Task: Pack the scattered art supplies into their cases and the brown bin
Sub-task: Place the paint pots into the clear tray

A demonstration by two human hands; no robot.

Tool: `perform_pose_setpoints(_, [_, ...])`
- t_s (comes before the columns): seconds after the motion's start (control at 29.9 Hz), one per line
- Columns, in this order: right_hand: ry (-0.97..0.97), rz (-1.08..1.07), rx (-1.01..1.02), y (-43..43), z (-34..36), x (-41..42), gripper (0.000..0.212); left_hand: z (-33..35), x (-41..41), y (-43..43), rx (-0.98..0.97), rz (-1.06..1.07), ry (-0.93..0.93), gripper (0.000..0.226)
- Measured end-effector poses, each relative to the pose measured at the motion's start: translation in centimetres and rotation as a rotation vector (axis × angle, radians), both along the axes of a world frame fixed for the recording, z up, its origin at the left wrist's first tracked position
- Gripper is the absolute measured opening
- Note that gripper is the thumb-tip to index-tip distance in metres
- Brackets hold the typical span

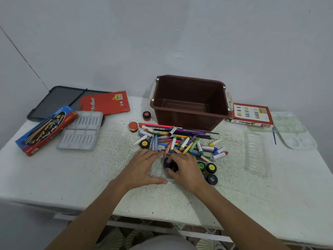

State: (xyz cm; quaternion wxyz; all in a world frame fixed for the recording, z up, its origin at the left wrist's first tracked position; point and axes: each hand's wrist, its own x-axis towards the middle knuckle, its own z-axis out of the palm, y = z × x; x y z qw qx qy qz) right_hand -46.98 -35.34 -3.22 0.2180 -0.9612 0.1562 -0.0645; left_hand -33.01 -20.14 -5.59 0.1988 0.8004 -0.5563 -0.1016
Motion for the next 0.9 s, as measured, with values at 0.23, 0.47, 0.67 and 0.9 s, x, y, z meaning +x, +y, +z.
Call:
perform_pose_setpoints(0.23, [-0.018, 0.039, -0.009, -1.6, 0.0, -1.8, 0.041, 0.5, 0.9, 0.2, -0.207, 0.189, 0.049, 0.054])
perform_pose_setpoints(0.47, [0.143, 0.122, -0.173, -3.7, 0.2, -3.5, 0.078, 0.2, 3.9, -1.1, -0.131, 0.281, -0.217, 0.036])
perform_pose_setpoints(0.67, [0.212, 0.133, -0.228, -4.1, -0.1, -4.2, 0.091, 0.5, 3.9, -1.7, -0.04, 0.334, -0.241, 0.042])
perform_pose_setpoints(0.9, [0.241, 0.143, -0.203, -4.5, -0.3, -4.1, 0.09, 0.4, 3.6, -1.6, -0.117, 0.336, -0.116, 0.04])
